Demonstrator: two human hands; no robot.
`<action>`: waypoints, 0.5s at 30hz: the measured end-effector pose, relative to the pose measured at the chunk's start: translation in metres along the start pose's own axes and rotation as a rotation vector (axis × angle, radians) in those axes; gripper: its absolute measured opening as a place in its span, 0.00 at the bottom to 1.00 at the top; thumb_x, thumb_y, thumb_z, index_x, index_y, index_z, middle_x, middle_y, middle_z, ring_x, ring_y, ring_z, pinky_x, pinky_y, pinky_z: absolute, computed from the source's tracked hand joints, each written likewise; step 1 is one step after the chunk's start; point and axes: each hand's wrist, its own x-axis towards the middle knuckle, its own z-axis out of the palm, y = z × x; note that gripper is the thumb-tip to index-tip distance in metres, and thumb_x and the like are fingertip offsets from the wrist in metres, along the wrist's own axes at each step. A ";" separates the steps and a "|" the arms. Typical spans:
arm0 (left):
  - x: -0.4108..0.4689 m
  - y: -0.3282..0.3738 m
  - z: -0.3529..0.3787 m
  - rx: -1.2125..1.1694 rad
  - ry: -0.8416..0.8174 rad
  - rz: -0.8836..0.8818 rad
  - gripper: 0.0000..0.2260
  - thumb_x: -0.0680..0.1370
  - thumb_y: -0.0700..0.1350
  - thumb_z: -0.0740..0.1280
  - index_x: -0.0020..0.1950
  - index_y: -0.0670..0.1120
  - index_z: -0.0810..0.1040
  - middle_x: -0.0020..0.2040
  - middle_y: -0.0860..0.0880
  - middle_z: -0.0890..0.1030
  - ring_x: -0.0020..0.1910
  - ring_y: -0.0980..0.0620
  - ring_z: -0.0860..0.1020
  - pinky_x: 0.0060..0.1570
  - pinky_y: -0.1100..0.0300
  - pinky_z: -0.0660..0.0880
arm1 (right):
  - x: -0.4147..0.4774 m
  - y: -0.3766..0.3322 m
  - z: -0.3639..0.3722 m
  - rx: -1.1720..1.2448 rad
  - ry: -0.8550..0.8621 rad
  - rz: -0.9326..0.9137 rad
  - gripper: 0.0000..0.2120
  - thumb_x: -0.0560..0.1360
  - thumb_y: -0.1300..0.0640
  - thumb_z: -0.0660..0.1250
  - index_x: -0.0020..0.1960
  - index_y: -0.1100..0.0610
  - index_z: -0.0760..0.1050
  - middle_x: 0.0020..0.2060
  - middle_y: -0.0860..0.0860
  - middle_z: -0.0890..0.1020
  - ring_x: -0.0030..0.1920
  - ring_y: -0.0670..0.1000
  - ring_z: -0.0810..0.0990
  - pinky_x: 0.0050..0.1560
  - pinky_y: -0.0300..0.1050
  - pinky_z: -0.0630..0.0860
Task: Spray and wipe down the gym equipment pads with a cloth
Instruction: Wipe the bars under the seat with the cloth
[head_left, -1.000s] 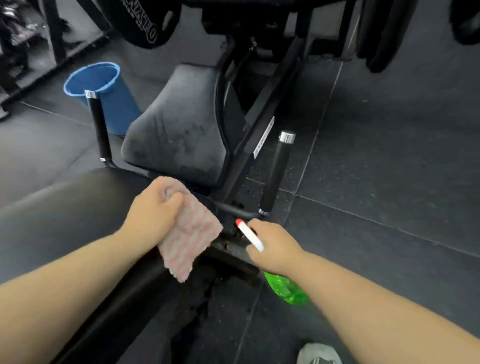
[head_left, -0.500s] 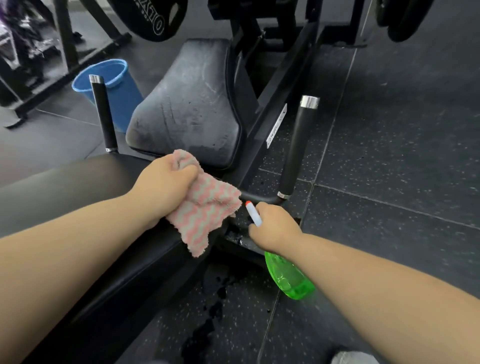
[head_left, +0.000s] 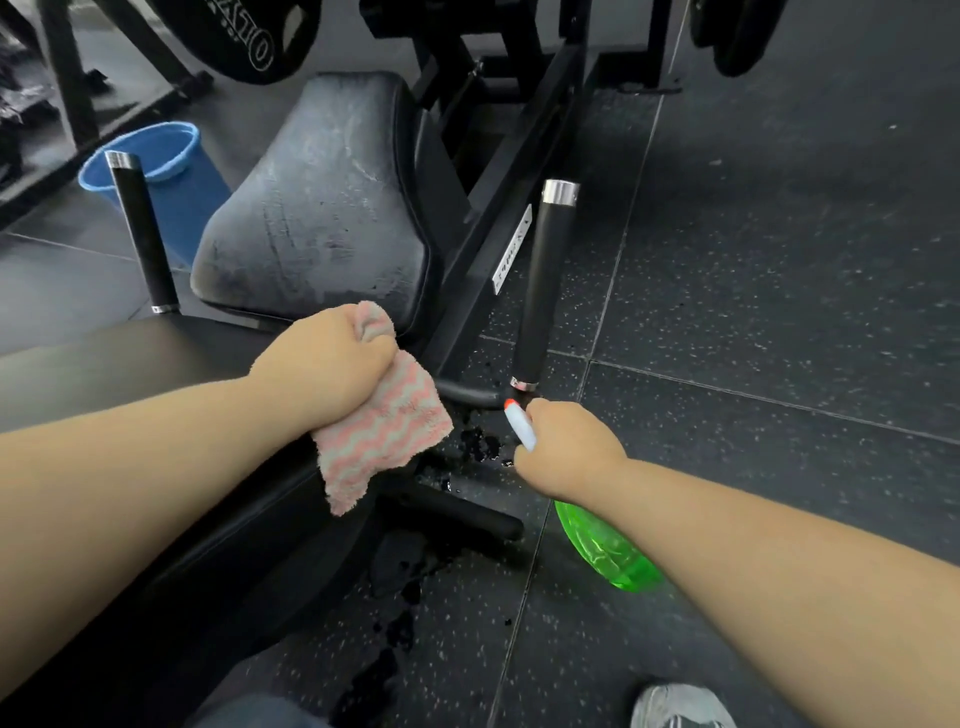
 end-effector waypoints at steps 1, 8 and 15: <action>0.002 0.005 0.003 0.025 -0.010 0.034 0.09 0.79 0.47 0.58 0.48 0.50 0.77 0.44 0.52 0.79 0.46 0.47 0.76 0.48 0.53 0.71 | 0.001 0.002 0.000 -0.013 0.002 0.005 0.12 0.79 0.59 0.57 0.38 0.54 0.58 0.46 0.55 0.74 0.53 0.61 0.76 0.44 0.48 0.70; 0.011 0.040 0.026 0.323 -0.135 0.139 0.06 0.79 0.49 0.58 0.51 0.55 0.73 0.49 0.50 0.78 0.46 0.47 0.73 0.46 0.53 0.70 | 0.008 0.009 -0.032 -0.015 0.262 -0.024 0.17 0.80 0.59 0.55 0.68 0.60 0.68 0.55 0.58 0.76 0.56 0.62 0.74 0.47 0.49 0.67; -0.044 0.058 0.103 0.399 -0.288 0.034 0.11 0.81 0.50 0.59 0.61 0.48 0.69 0.53 0.50 0.76 0.57 0.45 0.76 0.47 0.53 0.68 | 0.016 0.023 -0.029 0.124 0.235 -0.023 0.04 0.75 0.57 0.62 0.49 0.57 0.71 0.46 0.55 0.78 0.48 0.59 0.75 0.42 0.49 0.69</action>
